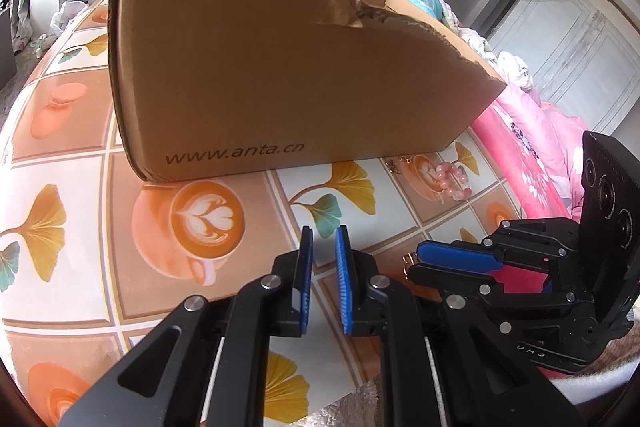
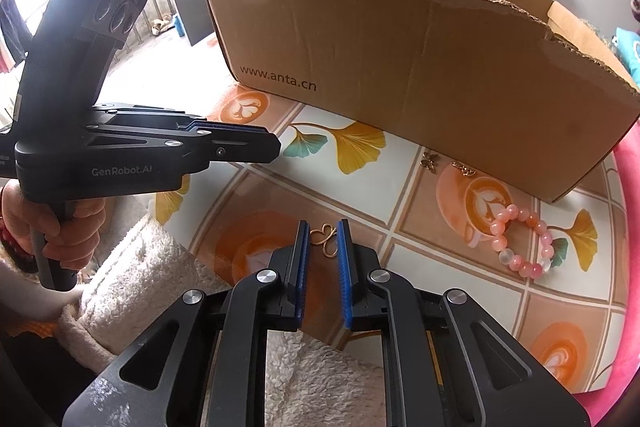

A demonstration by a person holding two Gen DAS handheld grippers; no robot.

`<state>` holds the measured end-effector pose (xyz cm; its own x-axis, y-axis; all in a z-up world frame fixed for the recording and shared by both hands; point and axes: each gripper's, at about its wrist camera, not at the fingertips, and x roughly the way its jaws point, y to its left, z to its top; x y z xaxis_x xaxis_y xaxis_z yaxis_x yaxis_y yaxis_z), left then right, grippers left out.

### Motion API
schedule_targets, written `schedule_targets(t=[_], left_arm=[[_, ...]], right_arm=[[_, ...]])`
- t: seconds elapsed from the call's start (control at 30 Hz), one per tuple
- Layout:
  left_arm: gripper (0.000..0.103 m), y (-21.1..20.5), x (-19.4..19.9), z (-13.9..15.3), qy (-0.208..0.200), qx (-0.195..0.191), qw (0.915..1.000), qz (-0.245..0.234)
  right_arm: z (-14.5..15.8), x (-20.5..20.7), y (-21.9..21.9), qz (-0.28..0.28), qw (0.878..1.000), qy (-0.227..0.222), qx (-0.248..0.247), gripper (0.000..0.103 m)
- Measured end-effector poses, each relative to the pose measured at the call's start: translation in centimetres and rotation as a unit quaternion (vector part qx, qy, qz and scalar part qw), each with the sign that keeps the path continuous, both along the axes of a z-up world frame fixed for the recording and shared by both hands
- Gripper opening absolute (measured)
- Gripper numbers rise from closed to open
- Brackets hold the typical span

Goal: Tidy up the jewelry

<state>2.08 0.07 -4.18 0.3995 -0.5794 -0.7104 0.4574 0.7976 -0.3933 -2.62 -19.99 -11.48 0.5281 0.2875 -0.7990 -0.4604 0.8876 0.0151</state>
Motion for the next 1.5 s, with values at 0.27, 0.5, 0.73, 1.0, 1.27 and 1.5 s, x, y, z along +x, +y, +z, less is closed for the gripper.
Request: schedule_targets(t=[0.27,0.5,0.73,1.0,1.27,1.5], left_arm=[[0.011,0.0,0.0,0.0,-0.002,0.003,1.0000,-0.002],[0.011,0.0,0.0,0.1,-0.003,0.007,1.0000,-0.005],[0.011,-0.1,-0.1,0.0,-0.001,0.009,0.9999,-0.007],[0.011,0.0,0.1,0.1,0.001,0.004,1.0000,-0.005],[0.011,0.2,0.2,0.0,0.001,0.001,1.0000,-0.005],[0.011,0.3,0.1,0.1,-0.001,0.000,1.0000,-0.004]], right_arm=[[0.3,0.7,-0.4,0.026,0.999,0.027,-0.006,0.028],[0.2,2.0,1.0,0.064,0.995,0.056,-0.053,0.029],[0.4,2.9,2.4,0.075,0.989,0.085,-0.094,0.029],[0.8,4.3,4.4,0.090,0.985,0.104,-0.108,0.018],[1.1,4.8,3.6,0.087,0.985,0.114,-0.101,0.018],[1.1,5.2,3.0,0.081,0.985,0.121,-0.093,0.003]])
